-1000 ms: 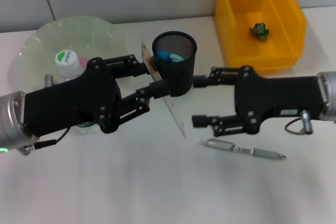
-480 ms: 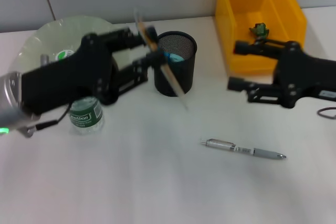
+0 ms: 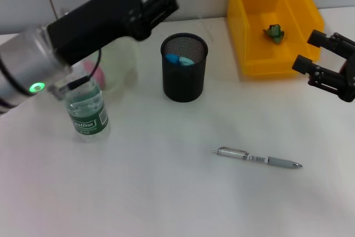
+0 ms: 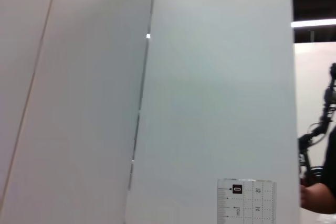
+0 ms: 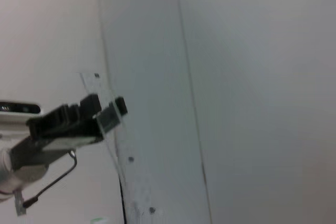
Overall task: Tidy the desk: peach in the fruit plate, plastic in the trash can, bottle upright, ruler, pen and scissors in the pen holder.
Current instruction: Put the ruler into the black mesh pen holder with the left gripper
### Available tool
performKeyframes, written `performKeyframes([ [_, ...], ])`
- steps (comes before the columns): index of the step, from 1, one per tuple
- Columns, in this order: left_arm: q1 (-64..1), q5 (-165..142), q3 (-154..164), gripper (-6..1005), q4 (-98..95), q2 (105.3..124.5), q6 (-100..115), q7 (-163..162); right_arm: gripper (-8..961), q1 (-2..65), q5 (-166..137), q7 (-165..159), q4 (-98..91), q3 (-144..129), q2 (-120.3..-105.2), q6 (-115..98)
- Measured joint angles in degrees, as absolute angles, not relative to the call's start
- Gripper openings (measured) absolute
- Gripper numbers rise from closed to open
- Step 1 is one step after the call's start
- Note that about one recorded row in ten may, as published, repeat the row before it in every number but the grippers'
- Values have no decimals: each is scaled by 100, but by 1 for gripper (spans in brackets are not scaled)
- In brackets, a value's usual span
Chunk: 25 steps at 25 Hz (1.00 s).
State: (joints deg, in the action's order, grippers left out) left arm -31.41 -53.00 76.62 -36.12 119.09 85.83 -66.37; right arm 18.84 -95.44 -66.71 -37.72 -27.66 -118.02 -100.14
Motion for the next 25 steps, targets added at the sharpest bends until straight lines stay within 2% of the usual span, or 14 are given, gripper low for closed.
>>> performKeyframes([
  [9,-2695,-4328,9532,386,-5369,11908,5975,-6343,768,1820,-9567,-6527,-3638,-2819,-11841,-9880],
  [12,-2695,-4328,9532,386,-5369,11908,5975,-6343,768,1819,-9585,-6525,-3632,-2839,-11841,-9832],
  [14,-2479,-3381,10235,386,-5766,11911,4952,-5475,768,1826,-9612,-6524,-3630,-2841,-11840,-9820],
  [18,-2463,-2974,10432,386,-5765,11915,4744,-5084,768,1861,-9660,-6523,-3626,-2847,-11854,-9817],
  [25,-2784,36,11627,385,-5088,11919,4455,-2266,768,1932,-9720,-6521,-3620,-2906,-11877,-9765],
])
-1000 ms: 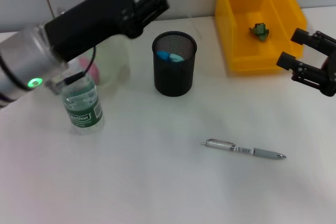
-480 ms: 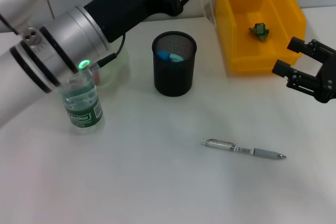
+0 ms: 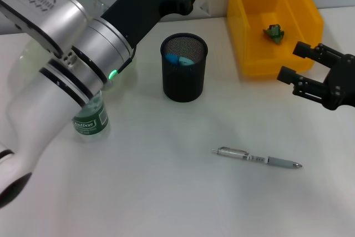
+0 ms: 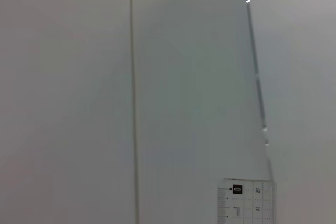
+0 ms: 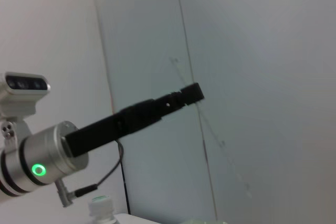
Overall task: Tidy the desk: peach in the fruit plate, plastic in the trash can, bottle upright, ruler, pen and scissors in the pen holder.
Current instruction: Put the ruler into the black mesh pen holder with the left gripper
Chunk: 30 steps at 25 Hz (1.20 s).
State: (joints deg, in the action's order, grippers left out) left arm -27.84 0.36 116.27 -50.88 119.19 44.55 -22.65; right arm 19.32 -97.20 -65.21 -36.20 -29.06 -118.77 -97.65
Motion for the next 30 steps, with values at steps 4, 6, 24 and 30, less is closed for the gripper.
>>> performKeyframes([
  [4,-2953,973,12013,385,-4801,11918,4427,-1550,768,1951,-9721,-6521,-3621,-2966,-11882,-9755],
  [6,-3008,1138,12106,385,-4687,11918,4409,-1498,768,1951,-9721,-6521,-3621,-2990,-11883,-9755],
  [24,-3227,1672,12428,386,-3845,11918,4315,-1481,768,2053,-9721,-6564,-3534,-3369,-11891,-9658],
  [30,-3227,1677,12472,386,-3777,11918,4315,-1483,769,2162,-9724,-6567,-3423,-3368,-11891,-9607],
])
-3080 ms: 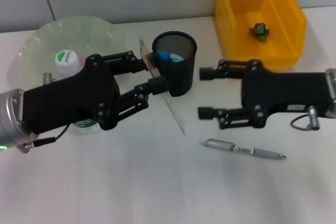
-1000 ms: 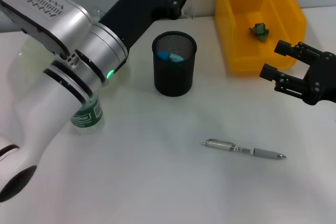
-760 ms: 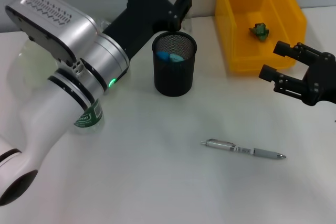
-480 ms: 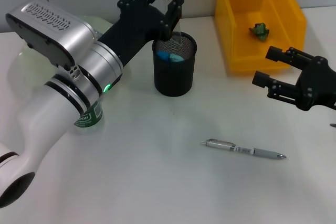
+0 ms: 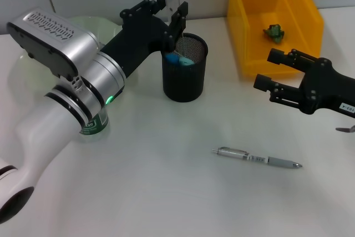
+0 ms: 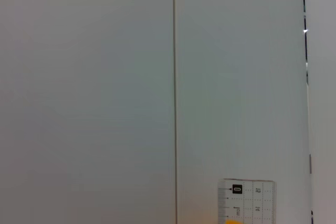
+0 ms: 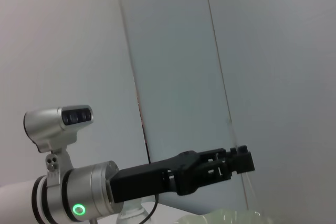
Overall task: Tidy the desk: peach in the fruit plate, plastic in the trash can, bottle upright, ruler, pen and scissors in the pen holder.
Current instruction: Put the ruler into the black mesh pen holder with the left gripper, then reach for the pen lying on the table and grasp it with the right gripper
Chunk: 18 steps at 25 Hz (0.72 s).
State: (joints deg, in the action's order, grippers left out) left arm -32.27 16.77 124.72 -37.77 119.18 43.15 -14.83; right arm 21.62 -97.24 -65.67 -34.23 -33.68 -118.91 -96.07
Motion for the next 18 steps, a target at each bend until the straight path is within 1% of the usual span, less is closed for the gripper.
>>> performKeyframes([
  [16,-3282,1623,12667,391,-3659,11918,4317,-1756,769,2384,-9885,-6573,-3312,-3366,-11891,-9526],
  [18,-3292,1616,12668,480,-3655,11918,4317,-1798,769,2386,-9889,-6573,-3313,-3366,-11891,-9526],
])
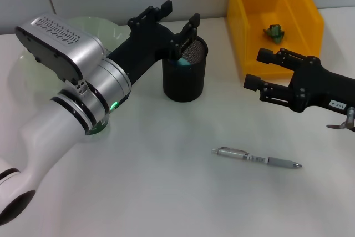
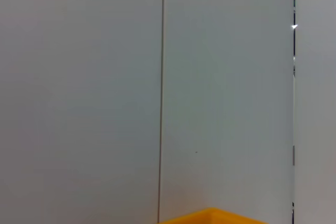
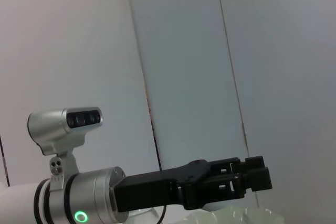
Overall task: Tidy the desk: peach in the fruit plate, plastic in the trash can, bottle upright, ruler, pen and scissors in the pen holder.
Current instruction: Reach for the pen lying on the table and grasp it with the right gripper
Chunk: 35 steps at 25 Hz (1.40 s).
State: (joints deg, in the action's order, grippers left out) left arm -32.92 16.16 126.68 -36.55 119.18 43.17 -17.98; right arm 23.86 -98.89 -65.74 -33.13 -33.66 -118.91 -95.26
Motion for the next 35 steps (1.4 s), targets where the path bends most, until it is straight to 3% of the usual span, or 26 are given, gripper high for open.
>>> performKeyframes([
  [8,-3201,1573,12705,811,-3825,11911,4359,-1880,769,2397,-9922,-6574,-3313,-3365,-11891,-9523],
  [12,-3201,1573,12705,811,-3825,11911,4359,-1880,769,2386,-9910,-6580,-3314,-3358,-11888,-9515],
  [13,-2850,644,12508,811,-4271,11823,4510,-2805,769,2381,-9911,-6588,-3316,-3357,-11883,-9521],
  [17,-2536,-129,12136,812,-4425,11804,4930,-3358,769,2294,-9922,-6713,-3354,-3338,-11849,-9593],
  [18,-2102,-965,11652,812,-4626,11803,5432,-3901,769,2245,-9910,-6741,-3359,-3317,-11837,-9615],
  [20,-1857,-1457,11333,812,-4713,11801,5783,-4212,769,2142,-9846,-6811,-3382,-3277,-11803,-9673],
  [24,-1668,-1946,10993,812,-4737,11787,6155,-4540,769,1996,-9801,-7076,-3547,-3238,-11757,-9792],
  [29,-1384,-3039,10303,812,-4677,11649,6878,-5332,769,1846,-10047,-7883,-4185,-3270,-11751,-9983],
  [30,-1179,-3738,9884,812,-4657,11550,7383,-5679,769,1832,-10202,-8157,-4409,-3277,-11750,-10069],
  [35,-1057,-4255,9672,812,-4662,11541,7623,-5716,769,1864,-11049,-9336,-5585,-3292,-11787,-10576],
])
